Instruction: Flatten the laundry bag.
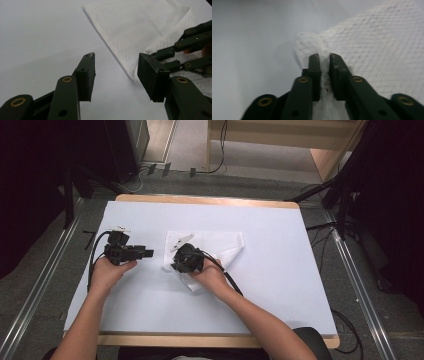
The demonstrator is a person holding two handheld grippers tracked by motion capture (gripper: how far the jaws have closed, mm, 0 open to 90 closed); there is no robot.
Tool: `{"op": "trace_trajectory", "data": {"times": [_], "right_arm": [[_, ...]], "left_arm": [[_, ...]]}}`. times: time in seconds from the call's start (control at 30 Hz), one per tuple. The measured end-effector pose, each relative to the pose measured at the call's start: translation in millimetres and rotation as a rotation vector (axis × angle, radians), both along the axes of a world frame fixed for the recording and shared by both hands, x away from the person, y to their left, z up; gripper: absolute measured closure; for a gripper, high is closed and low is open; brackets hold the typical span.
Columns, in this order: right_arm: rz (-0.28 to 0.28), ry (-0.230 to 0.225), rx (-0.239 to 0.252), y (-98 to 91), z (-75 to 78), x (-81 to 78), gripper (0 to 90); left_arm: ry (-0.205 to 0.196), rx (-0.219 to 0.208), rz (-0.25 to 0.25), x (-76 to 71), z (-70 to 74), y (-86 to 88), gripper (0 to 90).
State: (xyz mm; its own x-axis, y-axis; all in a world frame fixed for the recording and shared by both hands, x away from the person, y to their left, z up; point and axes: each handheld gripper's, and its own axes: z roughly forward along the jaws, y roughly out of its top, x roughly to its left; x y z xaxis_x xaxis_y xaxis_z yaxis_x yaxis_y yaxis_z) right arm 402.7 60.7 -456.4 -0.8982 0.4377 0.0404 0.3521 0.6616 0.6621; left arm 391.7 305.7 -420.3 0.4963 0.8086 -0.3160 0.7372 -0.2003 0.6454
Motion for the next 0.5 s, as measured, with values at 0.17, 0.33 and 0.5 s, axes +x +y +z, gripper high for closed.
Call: {"op": "trace_trajectory", "data": {"times": [0.17, 0.33, 0.5], "right_arm": [[-0.01, 0.076, 0.033, -2.2, 2.6, 2.1, 89.8], [-0.015, 0.114, 0.094, -11.8, 18.4, -1.3, 89.5], [-0.007, 0.098, 0.144, -25.4, 35.4, -9.8, 89.1]], "left_arm": [[-0.007, -0.004, -0.003, -0.6, 1.2, -0.4, 49.4], [-0.018, -0.013, -0.004, -1.2, 3.2, -0.1, 49.4], [-0.013, -0.026, -0.016, -1.9, 5.1, -2.9, 51.9]]}}
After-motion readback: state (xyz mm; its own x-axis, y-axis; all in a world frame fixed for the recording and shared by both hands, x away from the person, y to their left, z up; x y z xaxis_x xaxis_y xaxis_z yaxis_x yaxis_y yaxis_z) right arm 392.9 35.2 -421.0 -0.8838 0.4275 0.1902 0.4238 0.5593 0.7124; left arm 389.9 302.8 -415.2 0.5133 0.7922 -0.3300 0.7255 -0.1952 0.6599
